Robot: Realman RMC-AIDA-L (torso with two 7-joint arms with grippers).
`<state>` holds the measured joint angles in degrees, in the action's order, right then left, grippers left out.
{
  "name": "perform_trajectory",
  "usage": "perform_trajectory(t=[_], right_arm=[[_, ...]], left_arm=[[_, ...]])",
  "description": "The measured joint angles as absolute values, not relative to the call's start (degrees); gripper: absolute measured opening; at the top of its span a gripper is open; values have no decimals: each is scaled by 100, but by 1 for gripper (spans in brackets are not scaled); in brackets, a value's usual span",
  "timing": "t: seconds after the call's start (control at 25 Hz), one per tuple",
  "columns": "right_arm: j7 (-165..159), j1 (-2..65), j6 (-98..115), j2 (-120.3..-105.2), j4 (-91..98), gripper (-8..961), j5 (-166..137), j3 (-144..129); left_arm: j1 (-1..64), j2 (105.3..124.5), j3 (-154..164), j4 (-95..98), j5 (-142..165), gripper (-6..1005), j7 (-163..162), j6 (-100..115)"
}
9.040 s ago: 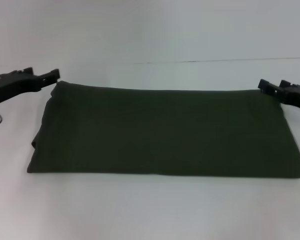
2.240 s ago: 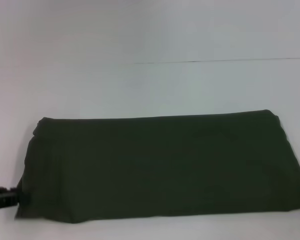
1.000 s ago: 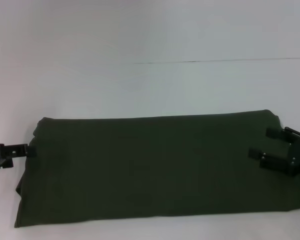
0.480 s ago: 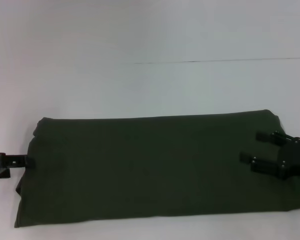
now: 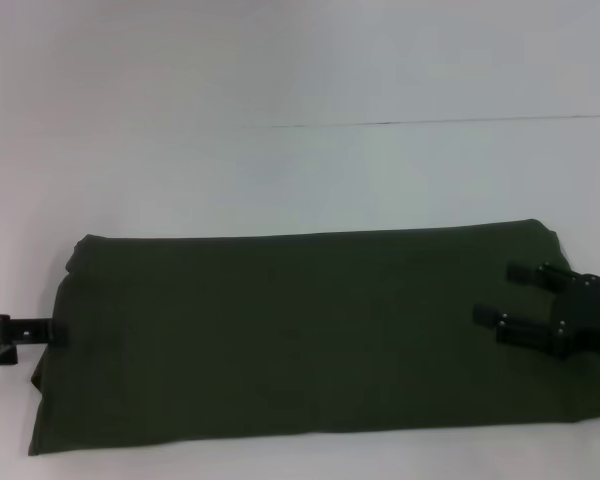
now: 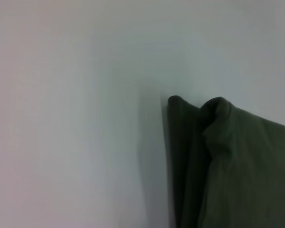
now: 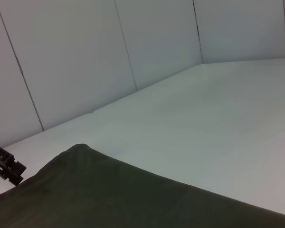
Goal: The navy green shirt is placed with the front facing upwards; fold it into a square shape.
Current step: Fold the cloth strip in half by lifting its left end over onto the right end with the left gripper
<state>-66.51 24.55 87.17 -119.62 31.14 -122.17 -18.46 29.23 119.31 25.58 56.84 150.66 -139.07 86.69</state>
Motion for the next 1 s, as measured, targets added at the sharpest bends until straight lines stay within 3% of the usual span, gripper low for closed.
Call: perform_trajectory(t=[1.0], right_arm=[[-6750, 2559, 8576, -11962, 3057, 919, -12216, -1863]], left_arm=[[2984, 11953, 2716, 5458, 15102, 892, -13869, 8490]])
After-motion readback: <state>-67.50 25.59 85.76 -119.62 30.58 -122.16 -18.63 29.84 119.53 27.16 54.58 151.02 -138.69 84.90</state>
